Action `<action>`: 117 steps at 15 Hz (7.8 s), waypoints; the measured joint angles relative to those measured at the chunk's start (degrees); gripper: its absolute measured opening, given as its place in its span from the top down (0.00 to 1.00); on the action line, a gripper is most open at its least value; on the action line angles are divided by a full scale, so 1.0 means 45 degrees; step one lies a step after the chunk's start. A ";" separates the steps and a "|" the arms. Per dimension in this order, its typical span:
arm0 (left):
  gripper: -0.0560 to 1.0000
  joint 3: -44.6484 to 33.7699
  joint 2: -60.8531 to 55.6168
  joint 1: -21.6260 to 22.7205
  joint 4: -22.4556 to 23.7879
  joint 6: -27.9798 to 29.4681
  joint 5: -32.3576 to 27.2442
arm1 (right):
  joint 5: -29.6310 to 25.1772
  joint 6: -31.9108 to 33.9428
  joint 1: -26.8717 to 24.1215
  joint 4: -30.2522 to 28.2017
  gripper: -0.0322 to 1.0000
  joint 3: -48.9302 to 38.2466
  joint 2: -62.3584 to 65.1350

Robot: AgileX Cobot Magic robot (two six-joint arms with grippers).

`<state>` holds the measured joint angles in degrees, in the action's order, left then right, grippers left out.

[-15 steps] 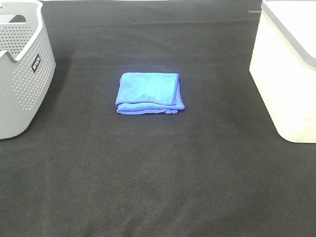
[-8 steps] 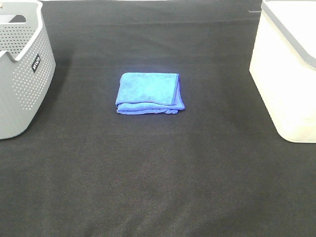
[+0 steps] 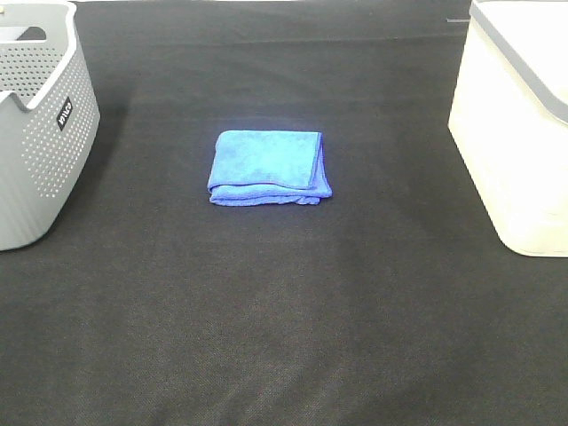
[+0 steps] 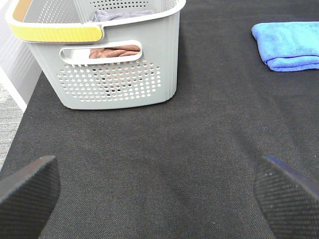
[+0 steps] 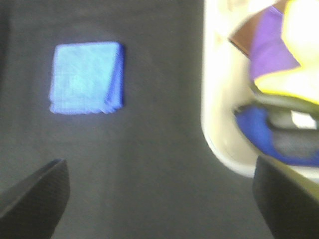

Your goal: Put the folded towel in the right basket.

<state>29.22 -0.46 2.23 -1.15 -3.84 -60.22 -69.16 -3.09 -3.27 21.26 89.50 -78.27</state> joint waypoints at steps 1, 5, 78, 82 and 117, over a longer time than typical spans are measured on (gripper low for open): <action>0.01 0.0000 0.0000 0.0000 0.0000 0.0000 0.0000 | -0.0025 -0.0089 0.0013 0.0522 0.04 0.0547 -0.0662; 0.01 0.0000 0.0000 0.0000 0.0000 0.0000 0.0000 | -0.0051 0.0127 0.2254 0.1299 0.04 0.2661 -0.4278; 0.01 0.0000 0.0000 0.0000 0.0000 0.0013 0.0000 | -0.0204 0.0688 -0.1044 -0.3985 0.59 0.5959 -0.9155; 0.01 0.0000 0.0000 0.0000 0.0000 0.0013 0.0000 | -0.0191 0.0446 -0.1044 -0.3769 0.06 0.5959 -0.8849; 0.01 0.0000 0.0000 0.0000 0.0000 0.0000 0.0000 | 0.1311 0.1019 0.2687 -0.4864 0.04 -1.4057 1.7418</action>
<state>29.22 -0.46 2.23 -1.15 -3.84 -60.22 -63.25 1.49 8.82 -0.63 26.24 0.11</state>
